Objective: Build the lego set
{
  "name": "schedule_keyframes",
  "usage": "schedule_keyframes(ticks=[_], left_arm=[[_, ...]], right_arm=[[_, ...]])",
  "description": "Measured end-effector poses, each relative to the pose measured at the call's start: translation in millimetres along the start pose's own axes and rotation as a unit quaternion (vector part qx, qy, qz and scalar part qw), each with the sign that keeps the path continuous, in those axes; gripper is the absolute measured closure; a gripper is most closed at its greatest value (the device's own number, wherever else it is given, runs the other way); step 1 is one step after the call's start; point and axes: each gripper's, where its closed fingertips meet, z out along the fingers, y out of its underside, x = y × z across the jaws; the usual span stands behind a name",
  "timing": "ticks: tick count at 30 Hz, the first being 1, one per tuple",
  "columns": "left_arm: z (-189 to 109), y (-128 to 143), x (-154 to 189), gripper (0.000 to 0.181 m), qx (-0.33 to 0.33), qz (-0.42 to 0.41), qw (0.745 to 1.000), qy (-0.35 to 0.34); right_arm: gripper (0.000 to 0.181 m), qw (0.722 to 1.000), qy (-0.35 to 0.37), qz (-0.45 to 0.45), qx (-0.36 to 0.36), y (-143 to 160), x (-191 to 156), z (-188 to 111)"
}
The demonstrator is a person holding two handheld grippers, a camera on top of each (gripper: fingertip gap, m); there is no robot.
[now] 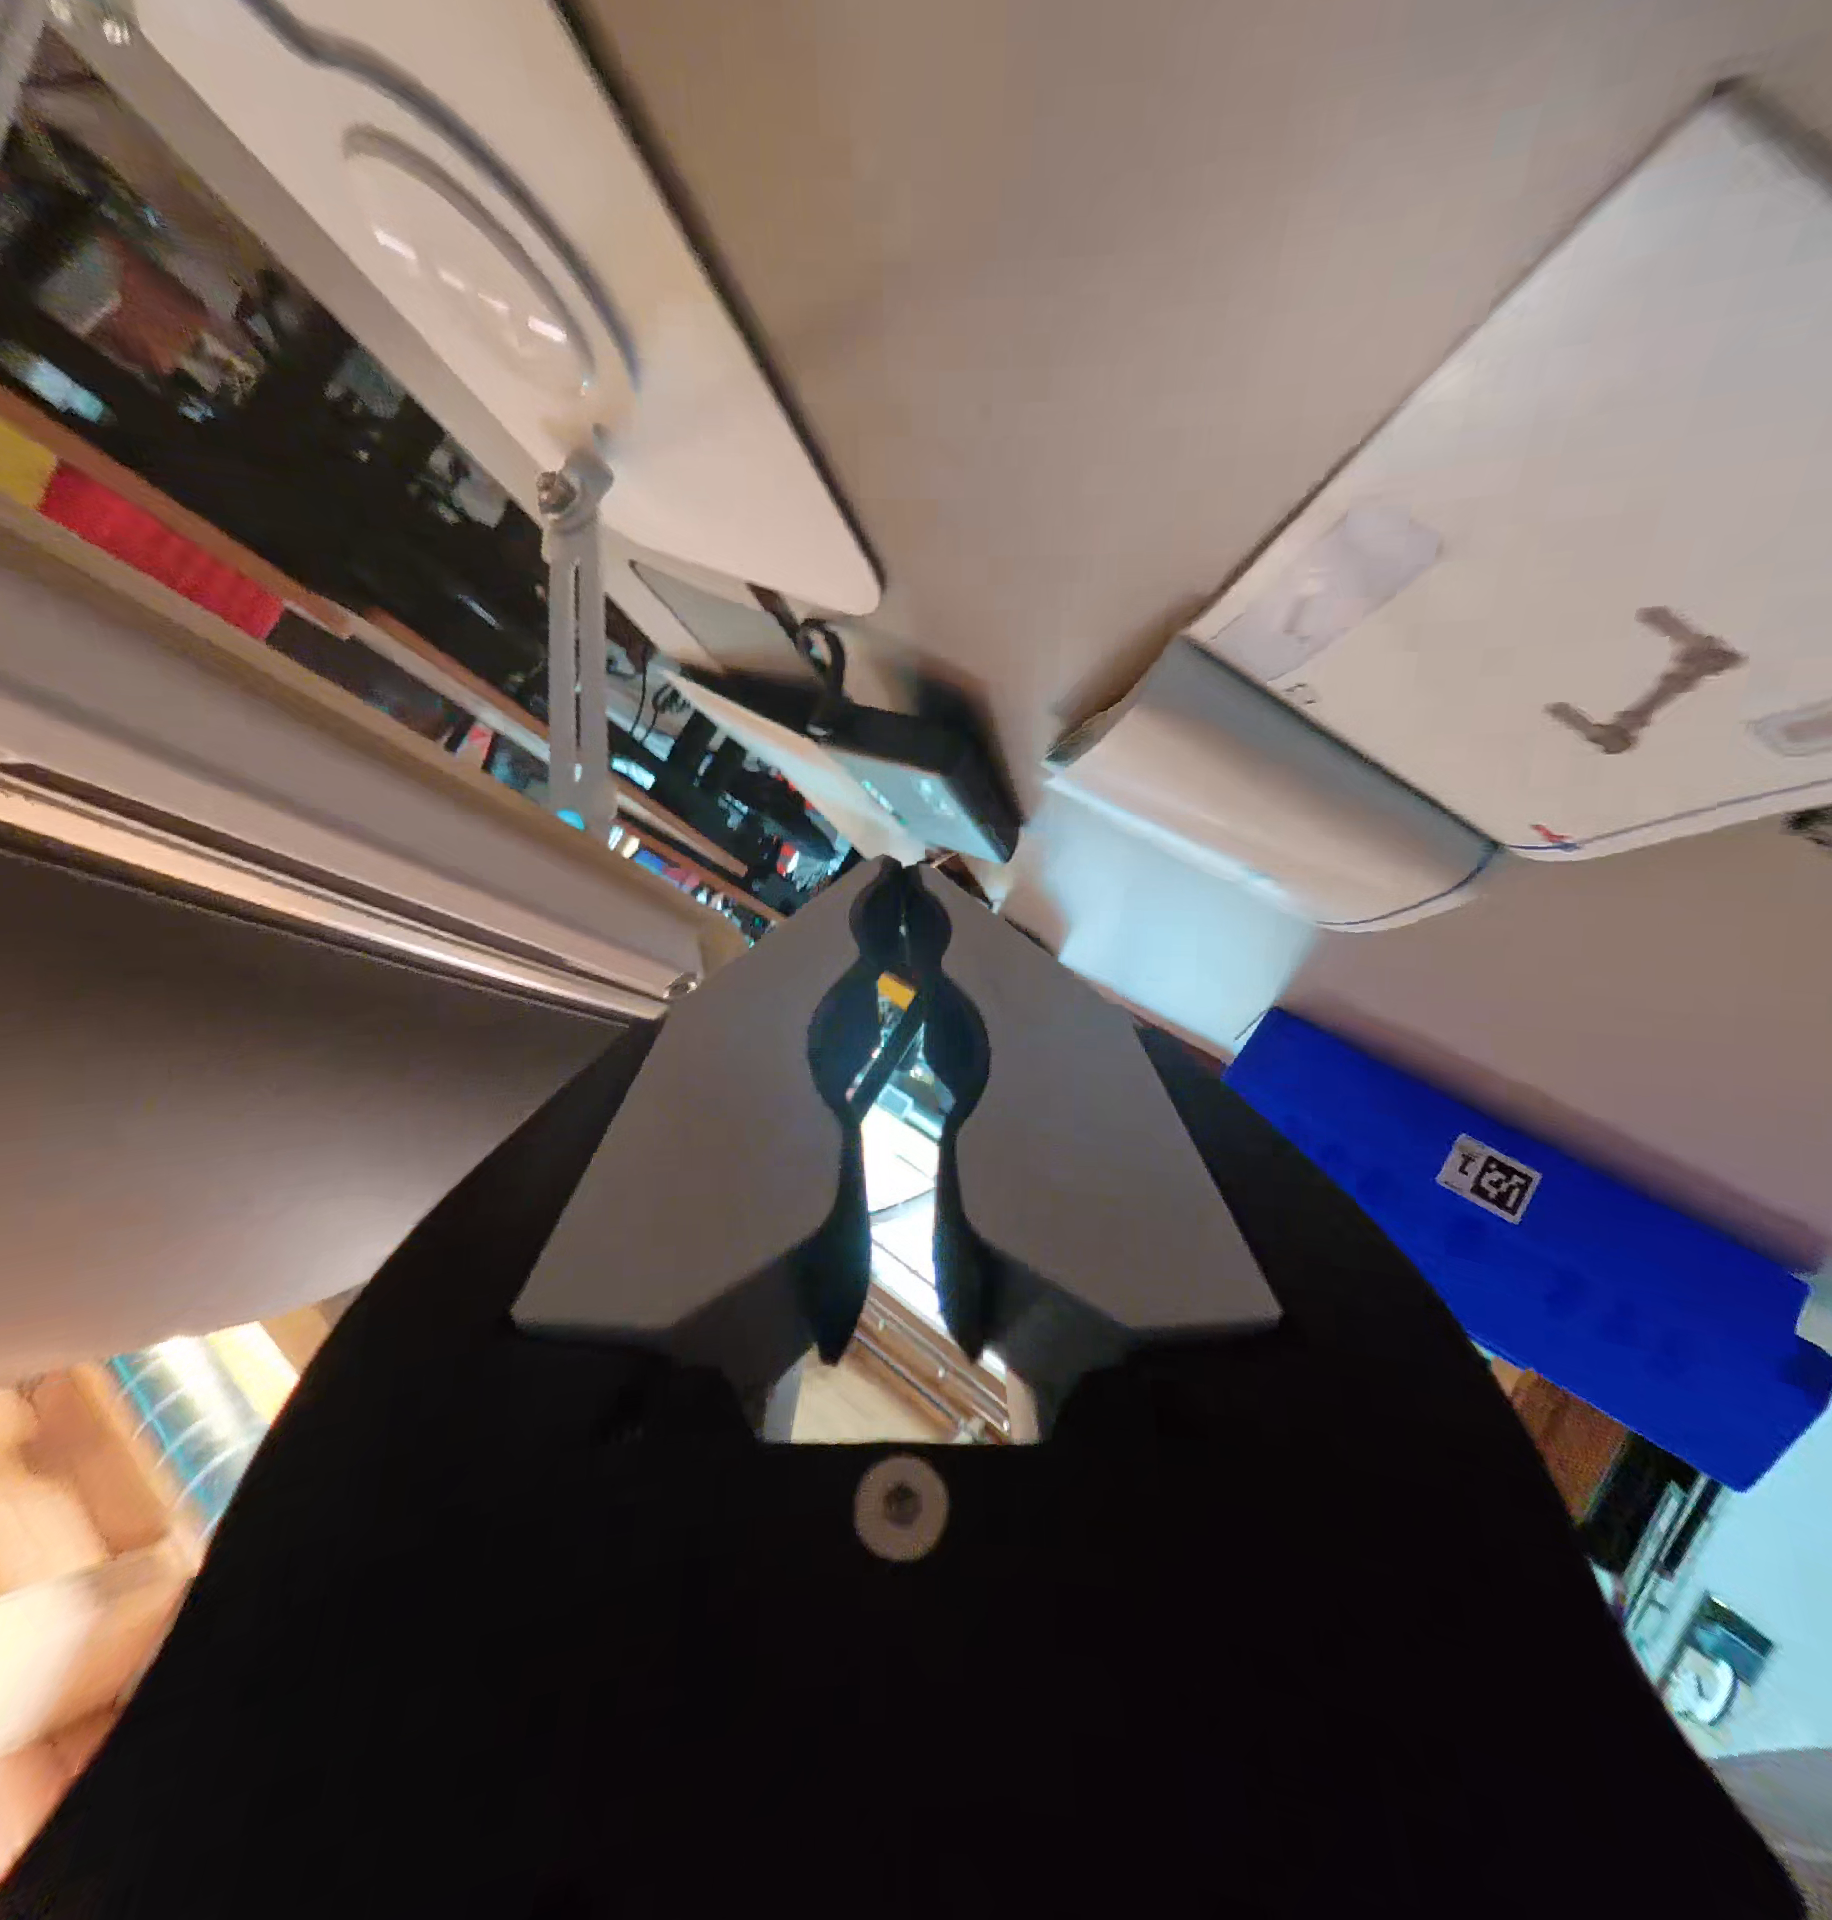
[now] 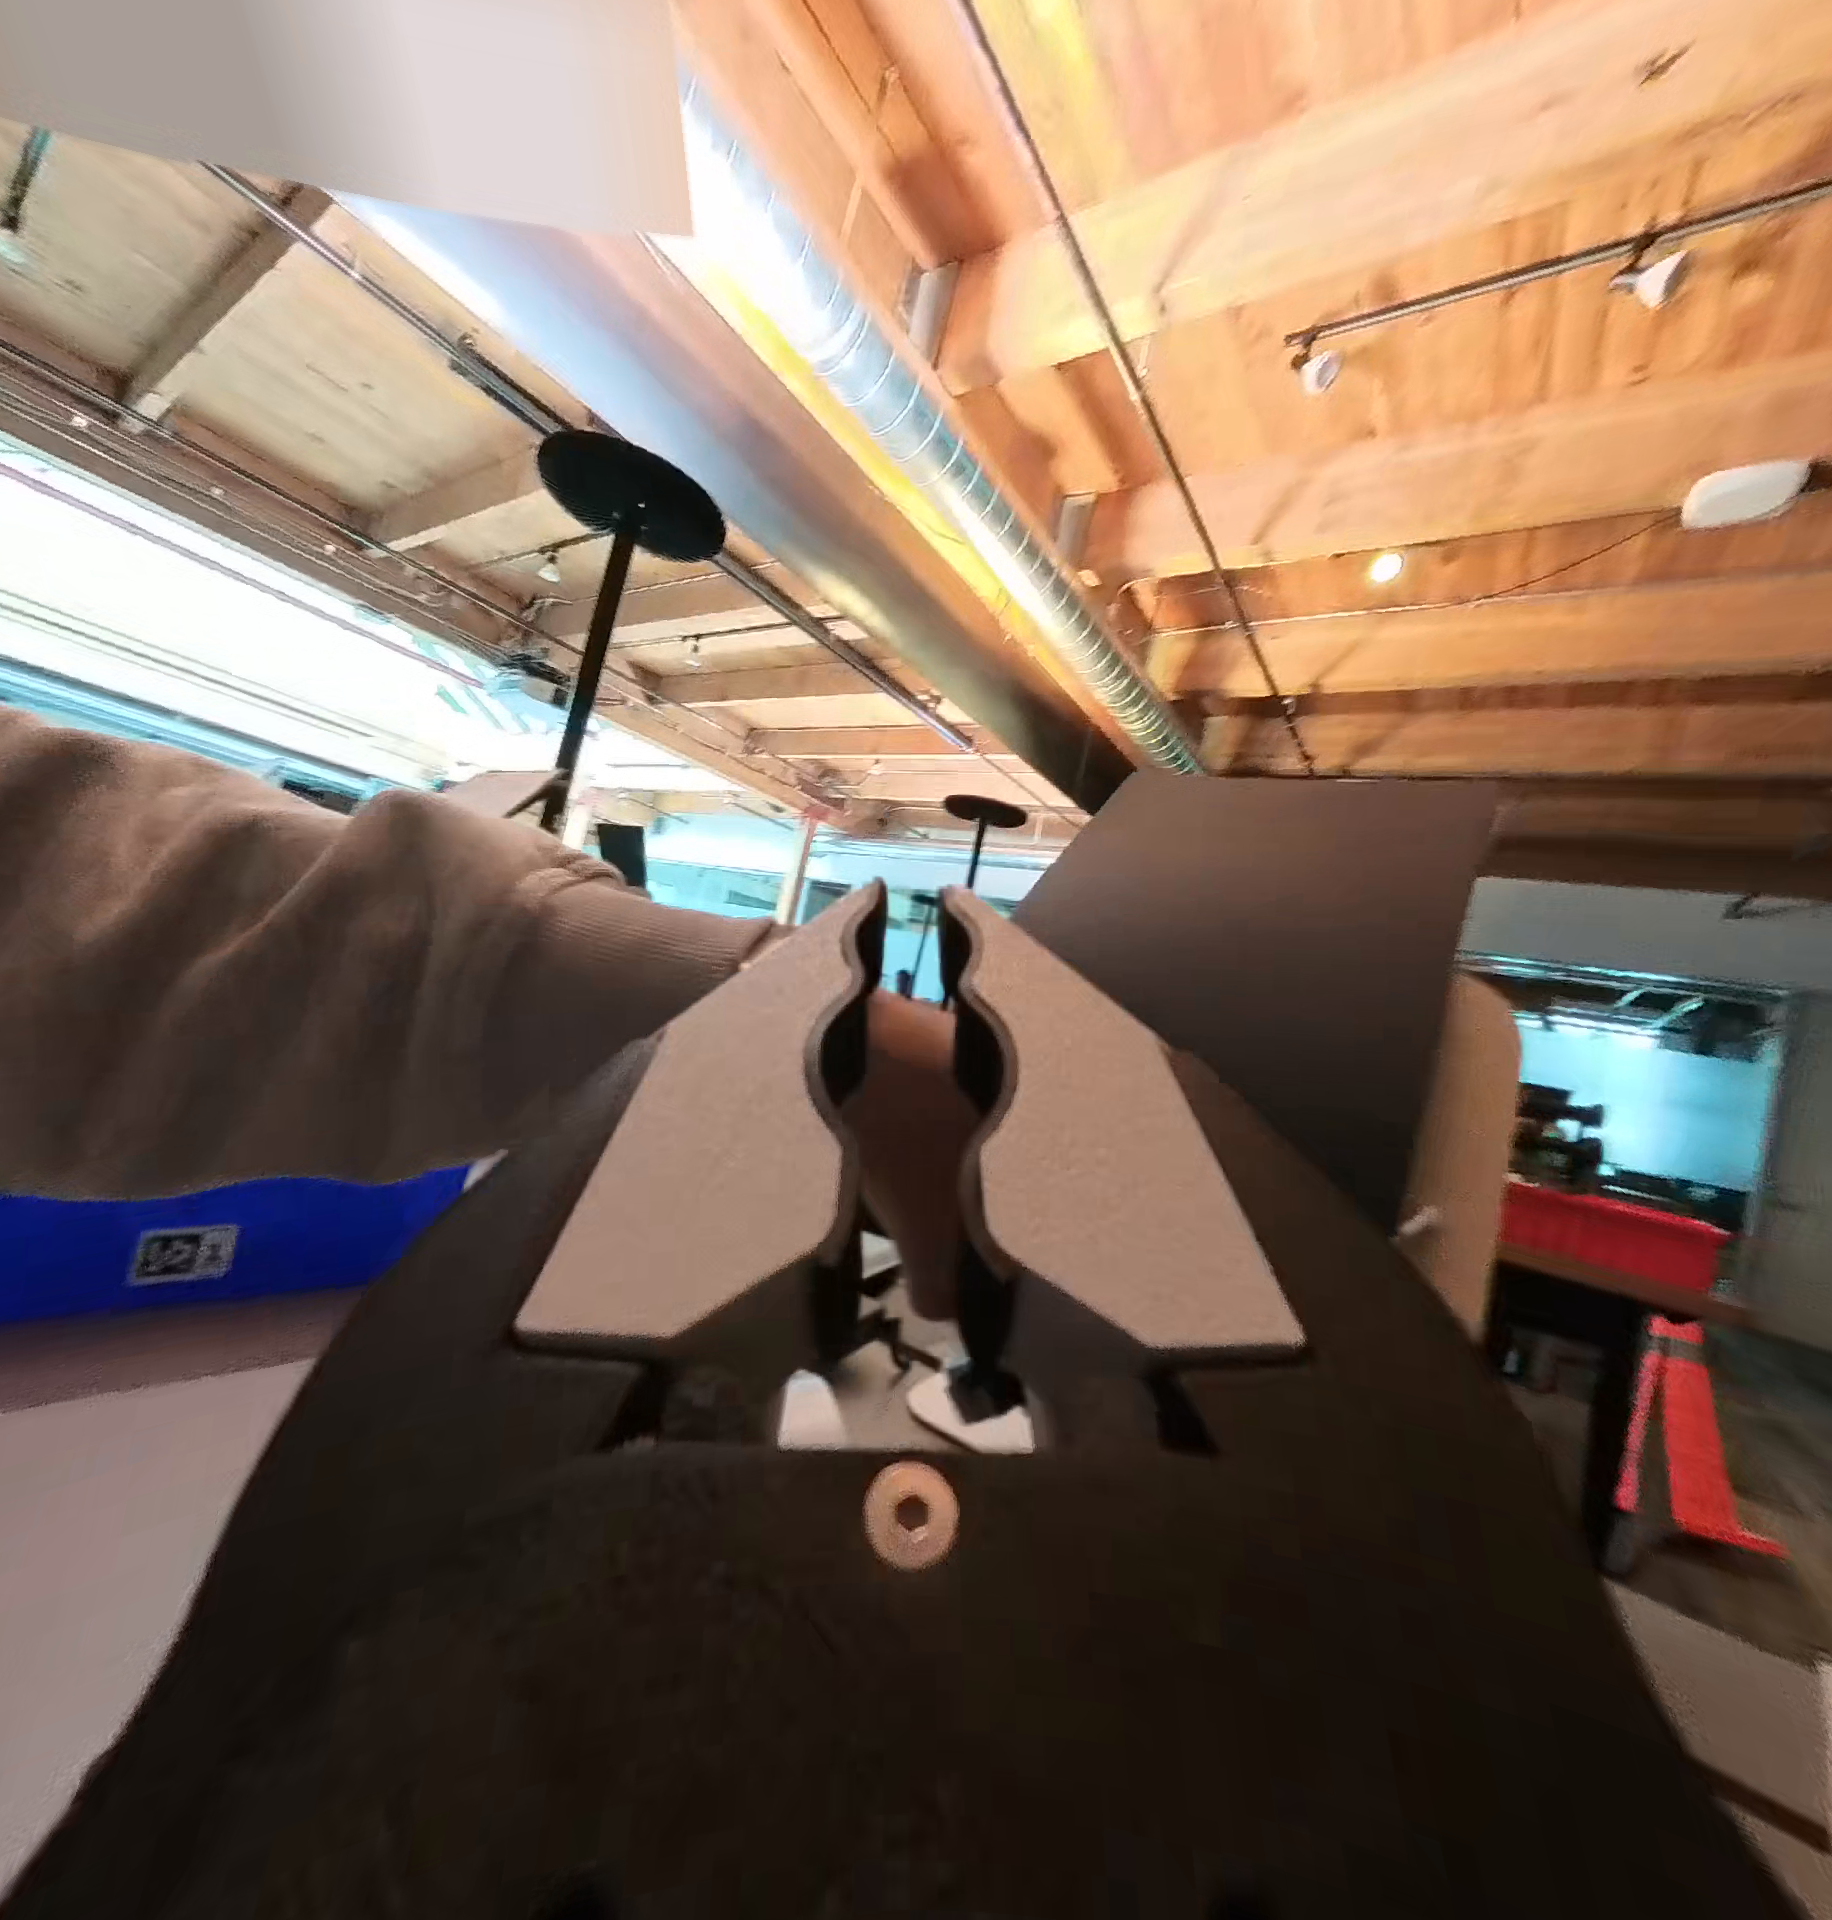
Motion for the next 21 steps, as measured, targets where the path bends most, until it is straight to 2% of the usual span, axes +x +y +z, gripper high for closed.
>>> schedule_keyframes(ticks=[4, 7, 10, 12, 14, 17, 19, 21], left_arm=[[-11, 2, 9, 0.181, 0.004, 0.03, 0.999, -0.013], [-15, -3, 16, 0.181, 0.038, 0.032, 0.999, -0.008], [-19, -12, 24, 0.181, 0.143, -0.013, 0.99, 0.005], [-21, -2, 27, 0.181, 0.224, -0.094, 0.97, 0.026], [-15, 20, 31, 0.181, 0.295, -0.195, 0.934, 0.054], [-5, 50, 58, 0.181, 0.394, -0.328, 0.849, 0.124], [-1, 60, 83, 0.181, 0.45, -0.382, 0.788, 0.174], [-3, 60, 110, 0.181, 0.496, -0.398, 0.74, 0.218]], right_arm=[[0.172, 1.0, 0.01, -0.014, 0.004, -12, 7, -2], [0.171, 1.0, 0.013, -0.006, 0.011, -19, 11, -4], [0.168, 1.0, 0.031, -0.001, 0.004, -22, 23, -7], [0.165, 0.999, 0.044, 0.008, -0.009, -22, 35, -10], [0.163, 0.998, 0.054, 0.022, -0.025, -20, 45, -14], [0.164, 0.996, 0.057, 0.043, -0.043, -8, 52, -17], [0.166, 0.996, 0.036, 0.054, -0.068, 12, 45, -12], [0.163, 0.99, 0.0, 0.071, -0.121, 41, 29, -2]])
